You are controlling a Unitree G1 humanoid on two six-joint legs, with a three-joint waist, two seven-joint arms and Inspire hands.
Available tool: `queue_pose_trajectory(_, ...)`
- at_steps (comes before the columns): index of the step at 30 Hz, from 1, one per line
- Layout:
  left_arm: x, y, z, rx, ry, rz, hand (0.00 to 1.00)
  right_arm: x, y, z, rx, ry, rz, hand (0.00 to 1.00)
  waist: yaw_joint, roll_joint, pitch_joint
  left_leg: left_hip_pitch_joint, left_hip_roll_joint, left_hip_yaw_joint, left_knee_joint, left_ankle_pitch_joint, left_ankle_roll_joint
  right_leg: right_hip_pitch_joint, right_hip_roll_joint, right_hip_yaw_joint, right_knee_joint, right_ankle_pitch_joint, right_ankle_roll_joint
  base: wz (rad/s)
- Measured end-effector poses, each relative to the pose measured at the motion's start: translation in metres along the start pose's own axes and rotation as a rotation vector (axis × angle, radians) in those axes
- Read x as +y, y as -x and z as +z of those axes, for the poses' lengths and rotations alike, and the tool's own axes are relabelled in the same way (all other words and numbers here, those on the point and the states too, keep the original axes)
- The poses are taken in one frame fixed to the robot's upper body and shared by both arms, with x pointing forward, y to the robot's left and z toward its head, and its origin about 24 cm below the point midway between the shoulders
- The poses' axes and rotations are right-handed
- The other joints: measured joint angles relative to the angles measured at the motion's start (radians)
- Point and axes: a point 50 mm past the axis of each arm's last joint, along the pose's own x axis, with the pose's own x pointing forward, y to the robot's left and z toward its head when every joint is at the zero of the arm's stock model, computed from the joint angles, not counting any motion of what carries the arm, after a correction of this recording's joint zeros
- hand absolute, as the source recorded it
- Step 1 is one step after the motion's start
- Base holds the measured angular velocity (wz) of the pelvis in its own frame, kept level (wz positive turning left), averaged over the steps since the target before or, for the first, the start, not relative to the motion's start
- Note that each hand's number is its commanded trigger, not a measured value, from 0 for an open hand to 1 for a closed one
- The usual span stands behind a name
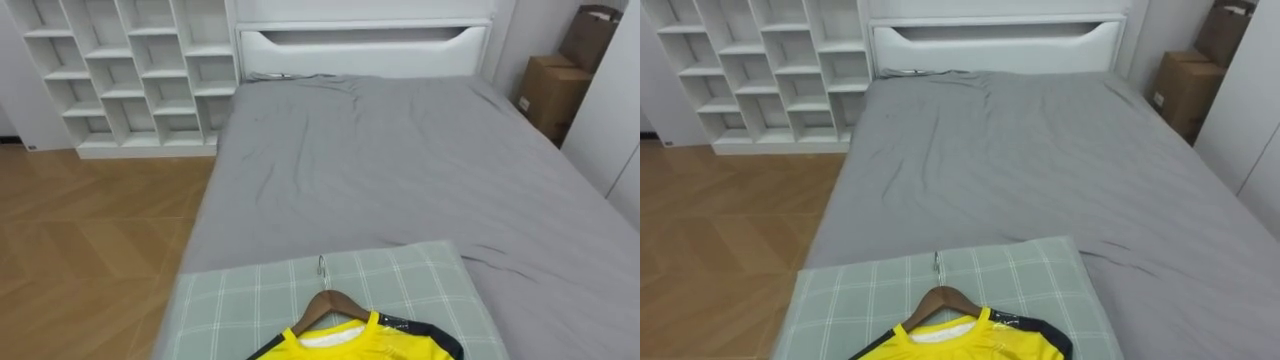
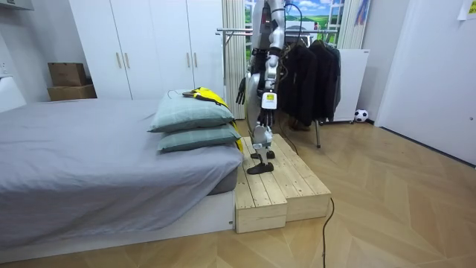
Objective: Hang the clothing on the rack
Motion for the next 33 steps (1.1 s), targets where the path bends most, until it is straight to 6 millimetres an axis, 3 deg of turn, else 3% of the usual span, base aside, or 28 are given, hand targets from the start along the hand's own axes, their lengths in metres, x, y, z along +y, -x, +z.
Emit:
queue_pose_trajectory(9,0.03,0.003,0.017,-0.101,0.258,0.23,0.0,-0.001,0.0,-0.002,0.006,-0.007,-0.003,0.0,0.006,-0.002,0.0001,0.015,-0.001,-0.003,-0.003,0.001,-0.002,0.009,0.0,-0.01,0.0,0.0,0.0,0.01)
queue_pose_trajectory(17,0.057,0.015,0.054,-0.313,0.336,0.43,0.0,-0.007,0.002,-0.003,-0.002,-0.005,-0.021,0.0,0.031,0.002,-0.0036,0.017,-0.008,-0.022,-0.005,0.003,-0.002,0.017,-0.002,-0.03,-0.001,0.0,-0.001,0.07)
queue_pose_trajectory(23,0.071,0.031,0.082,-0.473,0.385,0.549,0.0,-0.011,0.003,0.0,-0.018,0.021,-0.03,0.0,0.028,0.008,-0.0061,0.016,-0.007,-0.022,-0.006,0.004,-0.003,0.016,0.0,-0.03,-0.001,0.0,-0.001,0.0)
queue_pose_trajectory(30,0.078,0.057,0.118,-0.714,0.315,0.652,0.0,-0.012,0.004,0.001,-0.042,0.041,-0.015,0.0,0.027,0.011,-0.0065,0.016,-0.008,-0.023,-0.007,0.004,-0.003,0.016,-0.001,-0.031,-0.002,0.0,-0.001,0.0)
queue_pose_trajectory(33,0.073,0.07,0.137,-0.832,0.193,0.695,0.0,-0.013,0.004,0.002,-0.047,0.05,-0.009,0.0,0.025,0.013,-0.0068,0.014,-0.008,-0.027,-0.004,0.004,-0.003,0.017,-0.001,-0.035,-0.001,0.0,-0.001,0.04)
